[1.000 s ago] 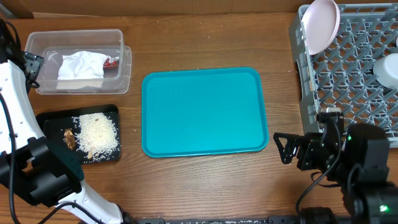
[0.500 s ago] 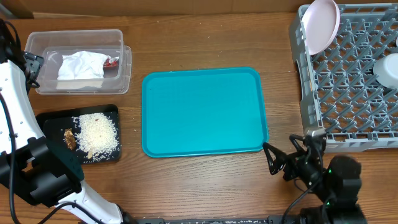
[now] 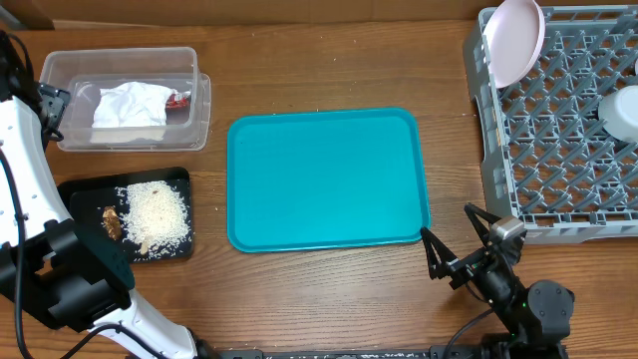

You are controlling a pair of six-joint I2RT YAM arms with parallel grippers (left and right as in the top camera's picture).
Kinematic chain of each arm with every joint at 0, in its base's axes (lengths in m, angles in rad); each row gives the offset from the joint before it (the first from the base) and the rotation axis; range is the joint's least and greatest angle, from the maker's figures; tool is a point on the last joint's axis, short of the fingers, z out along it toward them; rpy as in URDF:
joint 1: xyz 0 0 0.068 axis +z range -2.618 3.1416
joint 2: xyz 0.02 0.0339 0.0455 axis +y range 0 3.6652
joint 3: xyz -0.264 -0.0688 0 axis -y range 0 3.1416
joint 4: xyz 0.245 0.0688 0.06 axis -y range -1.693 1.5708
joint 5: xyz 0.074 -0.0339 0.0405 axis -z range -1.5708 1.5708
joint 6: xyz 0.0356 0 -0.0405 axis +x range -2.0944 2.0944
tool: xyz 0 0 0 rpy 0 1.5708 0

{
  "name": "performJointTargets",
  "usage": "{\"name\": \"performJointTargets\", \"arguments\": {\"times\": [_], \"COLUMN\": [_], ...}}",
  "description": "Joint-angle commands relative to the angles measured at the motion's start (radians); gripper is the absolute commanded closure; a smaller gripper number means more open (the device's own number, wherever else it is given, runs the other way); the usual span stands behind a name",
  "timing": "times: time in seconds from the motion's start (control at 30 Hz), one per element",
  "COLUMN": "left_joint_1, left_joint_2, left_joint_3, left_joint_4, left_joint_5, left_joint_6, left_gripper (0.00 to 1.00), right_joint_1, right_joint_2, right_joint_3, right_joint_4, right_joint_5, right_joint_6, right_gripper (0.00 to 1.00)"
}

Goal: Sort waste into correct bins and load items into the dishwasher

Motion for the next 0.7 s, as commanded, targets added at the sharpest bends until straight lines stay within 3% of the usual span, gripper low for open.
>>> {"name": "performJointTargets", "arguments": {"times": [0.0, 0.27, 0.67], "left_joint_1": [0.003, 0.003, 0.003], "left_joint_2": [-0.024, -0.024, -0.024], "left_joint_3": [0.013, 0.013, 0.013], "left_joint_4": [0.000, 0.000, 0.000], "left_joint_5": [-0.014, -0.014, -0.014], "left_joint_6": [0.004, 0.004, 0.005], "left_gripper": [0.00, 0.00, 0.00], "right_joint_1": [0.005, 0.005, 0.005], "right_joint_2": [-0.028, -0.027, -0.027], "right_joint_3": [-0.044, -0.097, -0.097], "right_joint_4": [0.058, 0.205, 0.227], "right_joint_5": [0.019, 0.107, 0.241], "right_joint_6": [-0.007, -0.007, -0.008], "right_gripper": [0.00, 0.00, 0.00]}}
